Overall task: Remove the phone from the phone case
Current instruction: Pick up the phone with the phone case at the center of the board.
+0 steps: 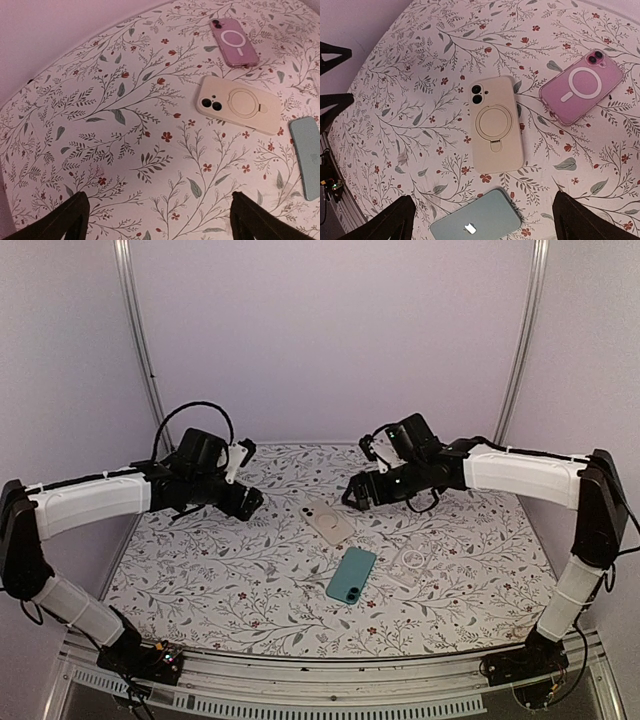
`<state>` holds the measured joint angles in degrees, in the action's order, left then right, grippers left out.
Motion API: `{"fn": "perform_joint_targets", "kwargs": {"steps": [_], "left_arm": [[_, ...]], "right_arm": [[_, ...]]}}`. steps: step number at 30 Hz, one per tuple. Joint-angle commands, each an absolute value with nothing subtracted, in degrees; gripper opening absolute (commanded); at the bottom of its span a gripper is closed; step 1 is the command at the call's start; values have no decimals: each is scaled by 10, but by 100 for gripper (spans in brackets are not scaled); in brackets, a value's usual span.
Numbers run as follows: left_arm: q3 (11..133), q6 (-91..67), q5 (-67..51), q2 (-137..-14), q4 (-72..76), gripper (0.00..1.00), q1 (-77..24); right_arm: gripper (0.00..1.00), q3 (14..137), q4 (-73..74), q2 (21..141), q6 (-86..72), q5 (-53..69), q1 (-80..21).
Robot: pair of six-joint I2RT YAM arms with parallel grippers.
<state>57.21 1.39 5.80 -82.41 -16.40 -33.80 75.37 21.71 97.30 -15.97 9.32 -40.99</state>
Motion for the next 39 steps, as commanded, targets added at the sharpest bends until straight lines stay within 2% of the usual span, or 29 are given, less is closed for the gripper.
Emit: {"fn": "perform_joint_targets", "kwargs": {"steps": [1, 12, 30, 35, 39], "left_arm": [[574, -17, 117, -801, -181, 99, -329], [559, -8, 163, -757, -176, 99, -328], [553, 0, 156, -745, -179, 99, -328], [552, 0, 156, -744, -180, 99, -328], [551, 0, 156, -743, -180, 99, -329]], "right_arm": [[99, 838, 291, 1075, -120, 27, -439], [99, 994, 389, 1262, -85, -30, -472], [98, 1046, 418, 1352, -73, -70, -486], [89, 1042, 417, 1358, -74, -63, -486], [74, 1025, 413, 1362, -76, -60, -485]]}}
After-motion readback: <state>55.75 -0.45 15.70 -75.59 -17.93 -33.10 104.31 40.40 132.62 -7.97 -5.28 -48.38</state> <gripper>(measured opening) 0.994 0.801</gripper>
